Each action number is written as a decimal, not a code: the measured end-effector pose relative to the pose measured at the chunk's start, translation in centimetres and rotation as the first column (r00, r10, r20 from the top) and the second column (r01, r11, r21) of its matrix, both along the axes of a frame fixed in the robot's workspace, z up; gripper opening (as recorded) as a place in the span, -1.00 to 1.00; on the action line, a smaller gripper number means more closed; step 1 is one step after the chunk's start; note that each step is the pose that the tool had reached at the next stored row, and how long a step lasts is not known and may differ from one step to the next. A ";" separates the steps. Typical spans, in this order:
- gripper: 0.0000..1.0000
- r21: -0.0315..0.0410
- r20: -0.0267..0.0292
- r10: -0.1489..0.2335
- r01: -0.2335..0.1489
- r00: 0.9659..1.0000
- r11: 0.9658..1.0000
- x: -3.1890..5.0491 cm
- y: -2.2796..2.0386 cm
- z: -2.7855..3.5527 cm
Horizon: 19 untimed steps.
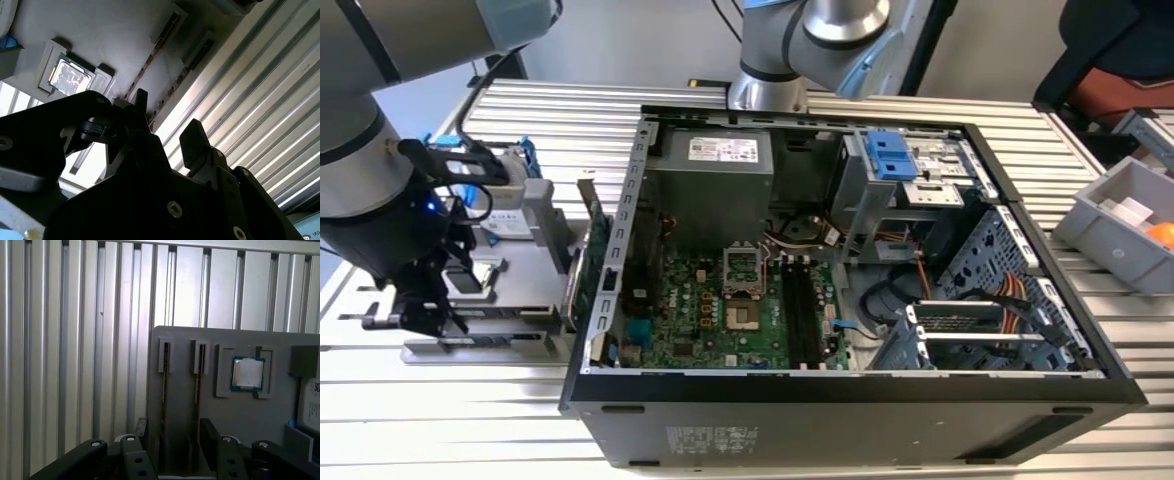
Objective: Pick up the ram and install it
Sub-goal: 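Pick up the ram and move it above insertion slot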
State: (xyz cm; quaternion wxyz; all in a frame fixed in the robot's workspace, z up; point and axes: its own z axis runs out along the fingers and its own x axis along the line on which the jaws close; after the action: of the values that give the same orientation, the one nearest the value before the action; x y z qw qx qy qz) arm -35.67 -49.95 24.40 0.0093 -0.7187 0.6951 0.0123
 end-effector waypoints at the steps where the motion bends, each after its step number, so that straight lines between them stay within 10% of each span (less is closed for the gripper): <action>1: 1.00 0.000 0.000 0.000 0.000 1.000 1.000 0.00 0.00 -0.09; 19: 1.00 0.000 0.000 0.000 0.000 1.000 1.000 0.13 0.00 -1.68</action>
State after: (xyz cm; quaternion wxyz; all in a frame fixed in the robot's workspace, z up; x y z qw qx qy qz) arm -35.54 -49.94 22.72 0.0093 -0.7186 0.6952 0.0123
